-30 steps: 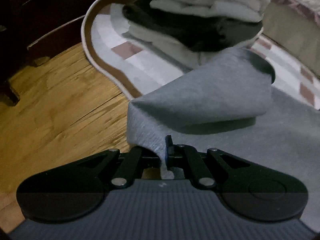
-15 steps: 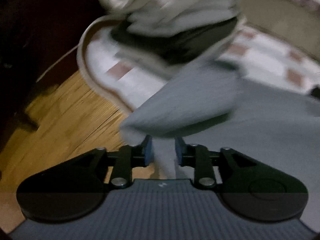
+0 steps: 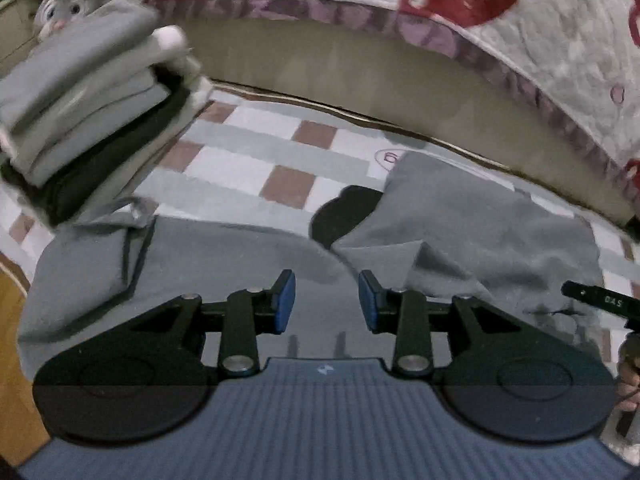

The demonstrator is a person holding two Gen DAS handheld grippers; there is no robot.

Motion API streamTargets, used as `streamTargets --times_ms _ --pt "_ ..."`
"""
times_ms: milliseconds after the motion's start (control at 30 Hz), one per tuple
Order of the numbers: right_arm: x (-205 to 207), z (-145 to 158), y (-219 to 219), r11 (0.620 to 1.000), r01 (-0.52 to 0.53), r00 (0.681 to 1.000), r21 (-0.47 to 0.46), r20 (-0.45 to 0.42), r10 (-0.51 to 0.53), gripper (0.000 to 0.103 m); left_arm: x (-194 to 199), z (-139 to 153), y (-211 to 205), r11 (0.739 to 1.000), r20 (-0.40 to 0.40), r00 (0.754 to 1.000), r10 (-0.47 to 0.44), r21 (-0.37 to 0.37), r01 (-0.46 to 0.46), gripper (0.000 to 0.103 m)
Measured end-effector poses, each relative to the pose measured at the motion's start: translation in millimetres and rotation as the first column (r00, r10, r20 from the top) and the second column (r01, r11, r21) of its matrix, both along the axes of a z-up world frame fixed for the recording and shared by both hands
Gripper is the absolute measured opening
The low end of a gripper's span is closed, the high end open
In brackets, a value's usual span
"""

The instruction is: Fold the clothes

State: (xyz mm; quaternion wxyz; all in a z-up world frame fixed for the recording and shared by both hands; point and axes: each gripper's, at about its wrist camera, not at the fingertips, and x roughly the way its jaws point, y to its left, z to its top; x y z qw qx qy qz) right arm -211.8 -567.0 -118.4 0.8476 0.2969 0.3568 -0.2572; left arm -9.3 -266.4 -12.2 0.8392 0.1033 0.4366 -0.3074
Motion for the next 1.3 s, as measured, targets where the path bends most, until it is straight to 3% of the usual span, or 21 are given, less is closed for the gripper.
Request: streamTargets --times_ms 33,100,233,467,600,733,833,900,1033,1100,1167,1233,1300 --pt "-2.1 -0.5 -2.2 1.0 -0.009 1.0 -0.027 -0.016 0.009 0.061 2.3 -0.5 -10.7 1.0 -0.006 1.0 0.004 -0.002 -0.004 0.034" --pt "-17.9 6.8 -13.6 0.999 0.04 0.998 -0.033 0.042 -0.038 0.061 9.8 -3.9 -27.8 1.0 -0.041 0.999 0.008 -0.012 -0.009 0.034" --pt "-36.8 3.6 -40.8 0.993 0.095 0.986 0.073 0.13 -0.104 0.062 21.6 -17.5 -69.1 1.0 -0.057 0.998 0.015 -0.001 -0.015 0.034" --pt "-20.5 -20.9 -81.9 0.976 0.189 0.976 0.106 0.092 -0.199 0.062 35.4 -65.0 -137.7 0.998 0.01 0.998 -0.069 0.008 0.069 0.035" --pt "-14.8 -37.2 -91.2 0.972 0.203 0.977 0.119 0.047 -0.21 0.062 73.7 -91.7 -157.1 0.997 -0.025 0.997 -0.074 -0.027 0.073 0.04" --pt "-7.7 -39.2 -96.5 0.979 0.198 0.979 0.057 0.038 -0.2 0.062 98.8 -105.1 -178.7 0.986 -0.048 0.985 -0.167 -0.007 0.167 0.046" --pt "-0.1 -41.6 -109.3 0.97 0.243 0.97 -0.019 0.029 -0.242 0.062 113.7 -111.1 -192.4 0.971 -0.078 0.969 -0.236 0.011 0.237 0.054" --pt "2.6 -45.1 -120.8 0.957 0.286 0.958 -0.035 0.036 -0.285 0.062 128.8 -121.6 -202.1 0.97 -0.167 0.956 -0.24 -0.017 0.241 0.063" --pt "3.7 -55.6 -135.5 0.935 0.35 0.93 0.06 0.095 -0.355 0.062 148.2 -147.5 -220.6 0.975 -0.3 0.929 -0.217 -0.018 0.222 0.066" --pt "4.7 -57.5 -135.2 0.927 0.364 0.921 0.09 0.112 -0.373 0.064 147.7 -156.6 -225.2 0.977 -0.311 0.928 -0.205 -0.01 0.212 0.068" --pt "8.5 -56.3 -132.5 0.942 0.331 0.936 0.058 0.106 -0.336 0.065 142.8 -163.6 -230.4 0.973 -0.321 0.922 -0.214 0.009 0.229 0.068" --pt "11.6 -55.0 -130.2 0.956 0.292 0.952 0.017 0.092 -0.292 0.066 132.9 -164.9 -233.3 0.967 -0.313 0.921 -0.232 0.027 0.253 0.065" --pt "11.8 -54.6 -129.7 0.962 0.274 0.958 0.007 0.089 -0.273 0.066 119.8 -163.0 -236.3 0.956 -0.28 0.923 -0.262 0.053 0.288 0.028"
